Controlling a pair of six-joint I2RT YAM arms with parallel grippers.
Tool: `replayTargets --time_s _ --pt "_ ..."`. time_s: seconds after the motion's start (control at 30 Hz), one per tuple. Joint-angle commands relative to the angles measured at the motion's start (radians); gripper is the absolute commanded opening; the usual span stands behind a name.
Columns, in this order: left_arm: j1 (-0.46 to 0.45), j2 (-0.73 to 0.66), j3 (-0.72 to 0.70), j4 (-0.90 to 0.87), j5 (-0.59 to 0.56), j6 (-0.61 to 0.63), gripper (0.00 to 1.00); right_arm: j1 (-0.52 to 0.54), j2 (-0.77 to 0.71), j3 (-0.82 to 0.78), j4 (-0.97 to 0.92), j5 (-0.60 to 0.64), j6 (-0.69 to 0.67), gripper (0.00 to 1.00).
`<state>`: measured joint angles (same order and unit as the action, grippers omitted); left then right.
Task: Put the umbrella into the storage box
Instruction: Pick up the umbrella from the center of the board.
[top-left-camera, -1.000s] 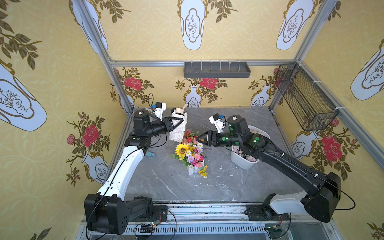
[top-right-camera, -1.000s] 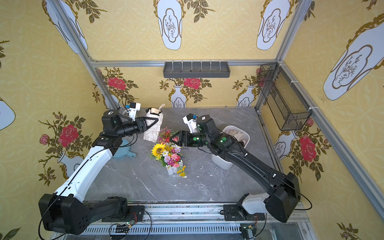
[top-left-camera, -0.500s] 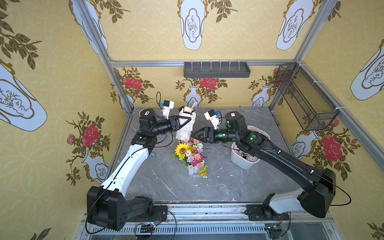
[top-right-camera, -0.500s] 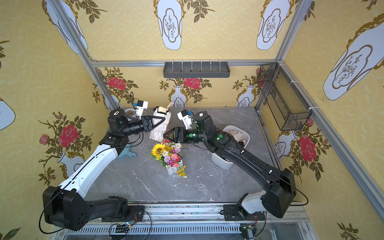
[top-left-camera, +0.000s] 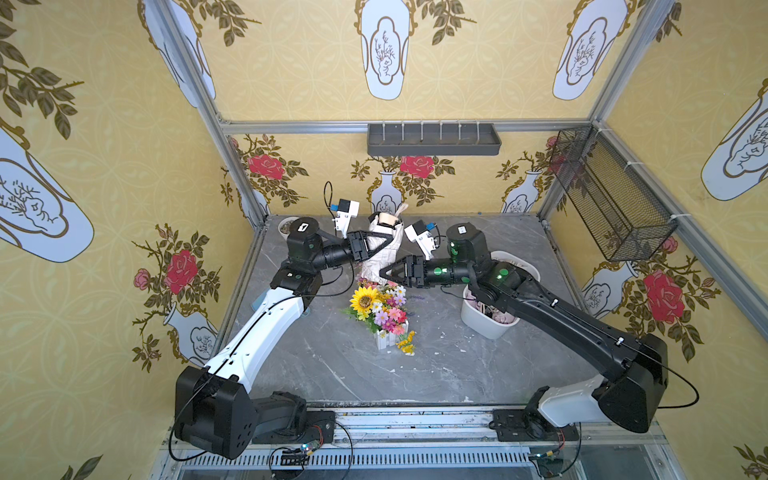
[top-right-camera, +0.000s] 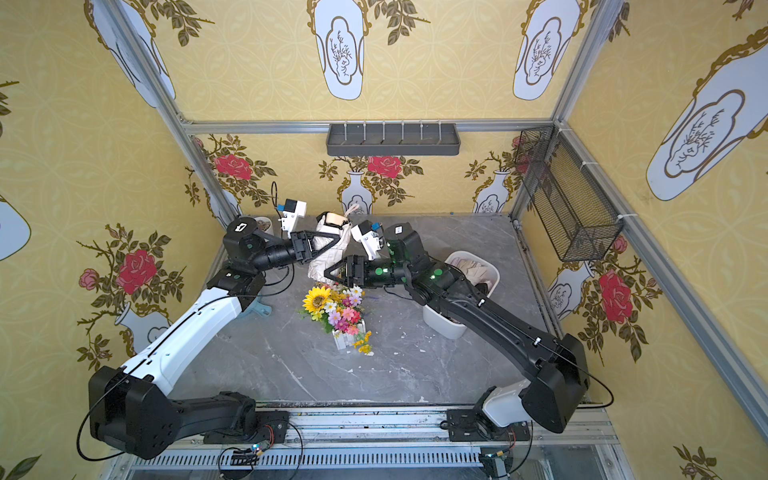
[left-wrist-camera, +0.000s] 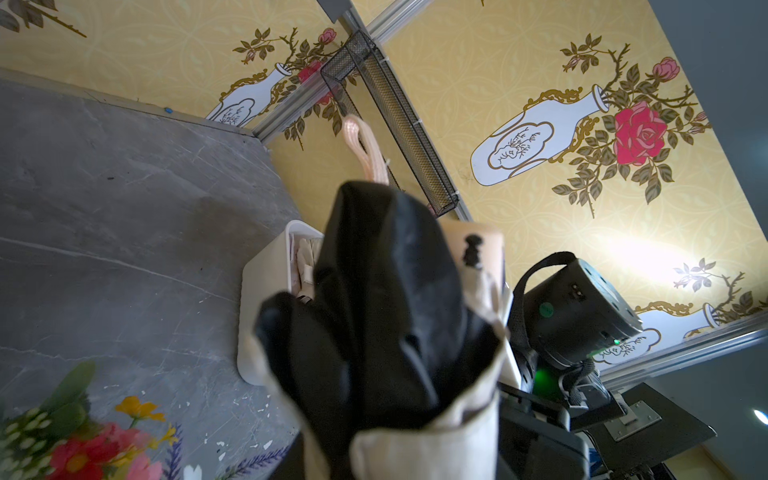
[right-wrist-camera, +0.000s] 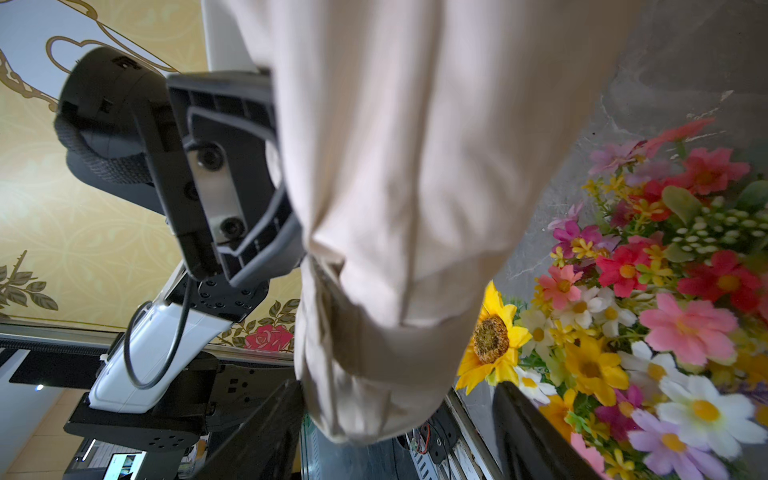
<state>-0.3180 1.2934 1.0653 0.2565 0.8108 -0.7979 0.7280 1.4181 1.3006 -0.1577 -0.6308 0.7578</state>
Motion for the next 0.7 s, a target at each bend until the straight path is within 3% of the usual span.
replayTargets --time_s 0.0,0.4,0.57,0.67 --pt "-0.011 0.009 0.0 0.082 0.0 -0.028 0.14 0.002 0.002 0.001 0.06 -0.023 0.009 0.7" --pt "-0.045 0.026 -0.005 0.114 -0.012 -0.049 0.13 0.001 -0.027 -0.052 0.167 0.003 0.036 0.58" --pt "-0.054 0.033 -0.008 0.124 -0.019 -0.053 0.13 -0.001 -0.033 -0.071 0.207 0.025 0.057 0.62" --pt "-0.056 0.038 -0.008 0.127 -0.019 -0.054 0.13 -0.001 -0.037 -0.079 0.223 0.031 0.068 0.71"
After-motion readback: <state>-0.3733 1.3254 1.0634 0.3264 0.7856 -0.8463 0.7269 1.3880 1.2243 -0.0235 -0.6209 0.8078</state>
